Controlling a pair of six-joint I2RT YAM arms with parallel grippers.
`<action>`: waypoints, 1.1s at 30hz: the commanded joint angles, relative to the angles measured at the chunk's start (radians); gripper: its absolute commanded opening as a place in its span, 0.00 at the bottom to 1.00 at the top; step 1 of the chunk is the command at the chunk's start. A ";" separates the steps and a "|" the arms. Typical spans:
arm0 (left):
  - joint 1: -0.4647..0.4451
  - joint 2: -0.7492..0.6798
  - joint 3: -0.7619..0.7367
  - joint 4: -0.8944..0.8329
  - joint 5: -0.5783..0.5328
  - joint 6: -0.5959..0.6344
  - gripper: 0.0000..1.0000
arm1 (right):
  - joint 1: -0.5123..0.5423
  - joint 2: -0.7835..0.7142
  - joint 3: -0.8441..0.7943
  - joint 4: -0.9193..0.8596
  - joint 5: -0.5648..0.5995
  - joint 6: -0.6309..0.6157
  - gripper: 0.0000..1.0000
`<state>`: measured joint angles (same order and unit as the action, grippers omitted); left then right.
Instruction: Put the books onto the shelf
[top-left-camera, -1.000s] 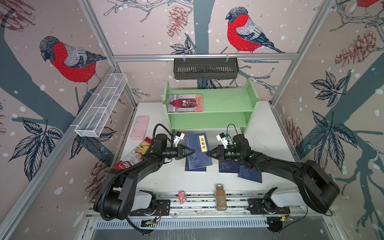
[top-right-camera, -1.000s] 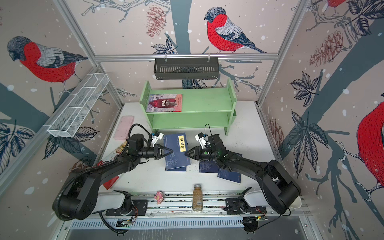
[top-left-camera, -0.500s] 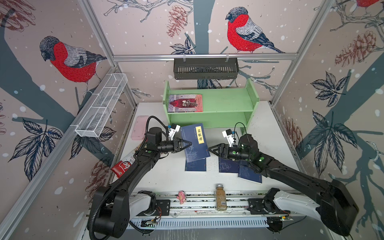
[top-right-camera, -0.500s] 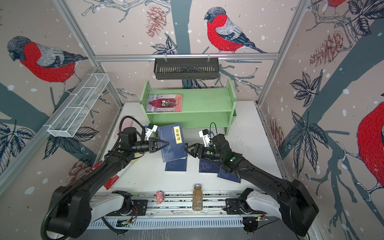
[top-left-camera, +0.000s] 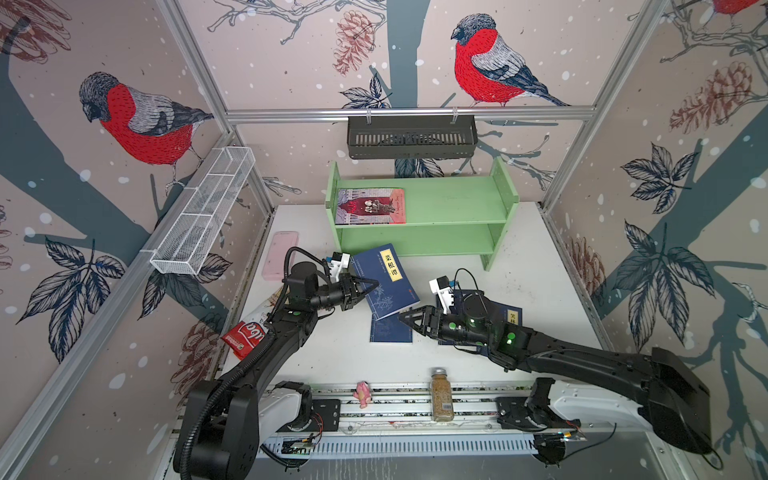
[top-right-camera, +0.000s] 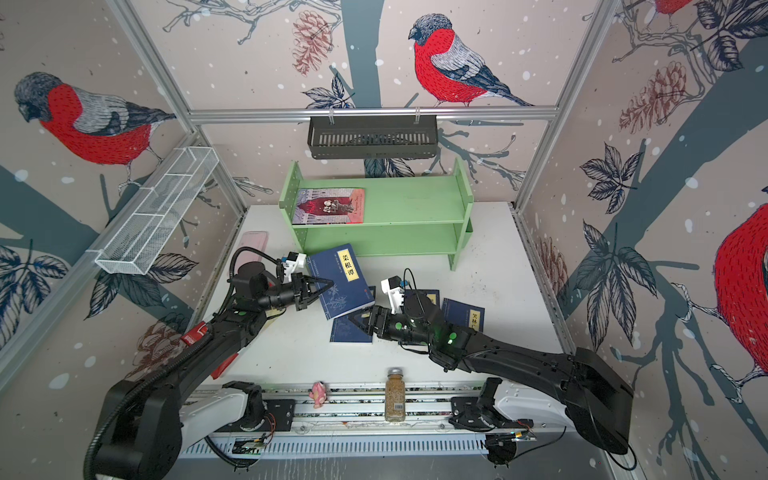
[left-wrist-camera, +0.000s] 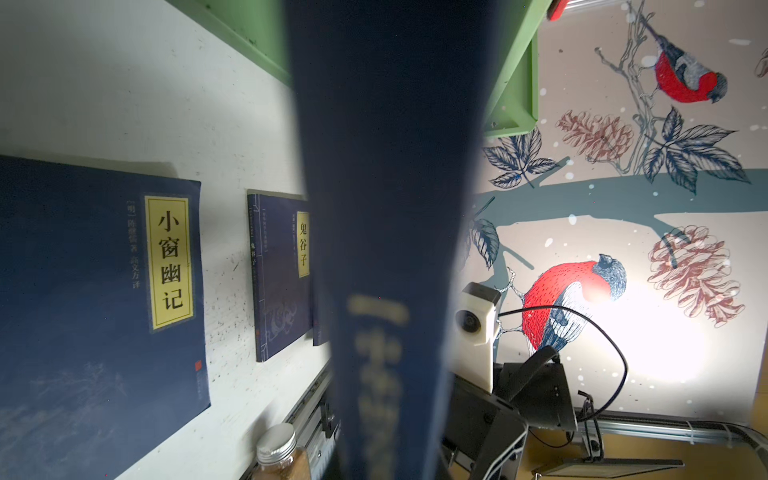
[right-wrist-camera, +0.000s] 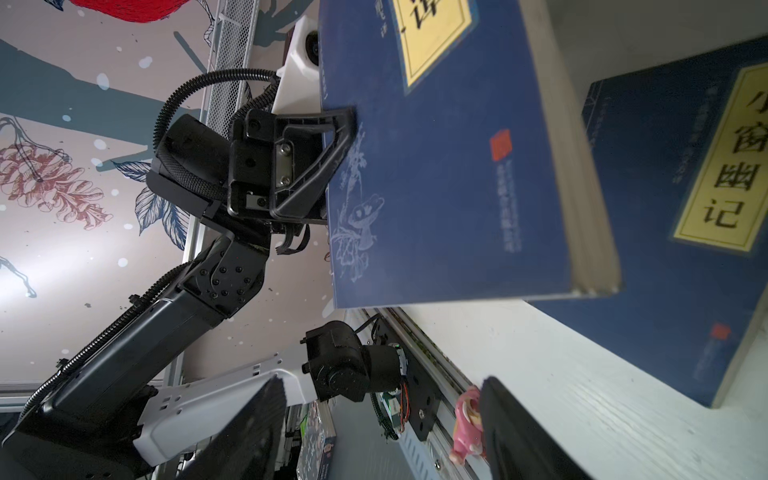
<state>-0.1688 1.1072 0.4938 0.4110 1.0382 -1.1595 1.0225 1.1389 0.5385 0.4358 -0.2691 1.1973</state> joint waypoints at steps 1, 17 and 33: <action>0.005 -0.011 -0.019 0.159 -0.006 -0.097 0.00 | 0.010 0.053 0.004 0.155 0.057 0.039 0.75; 0.009 -0.062 -0.078 0.191 -0.037 -0.128 0.00 | 0.021 0.245 0.082 0.292 0.145 0.044 0.36; 0.025 -0.141 -0.146 0.162 -0.066 -0.078 0.41 | -0.046 0.260 0.045 0.372 -0.012 0.011 0.06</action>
<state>-0.1532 0.9783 0.3447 0.5430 0.9424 -1.2736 0.9928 1.4128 0.5922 0.7609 -0.2302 1.2263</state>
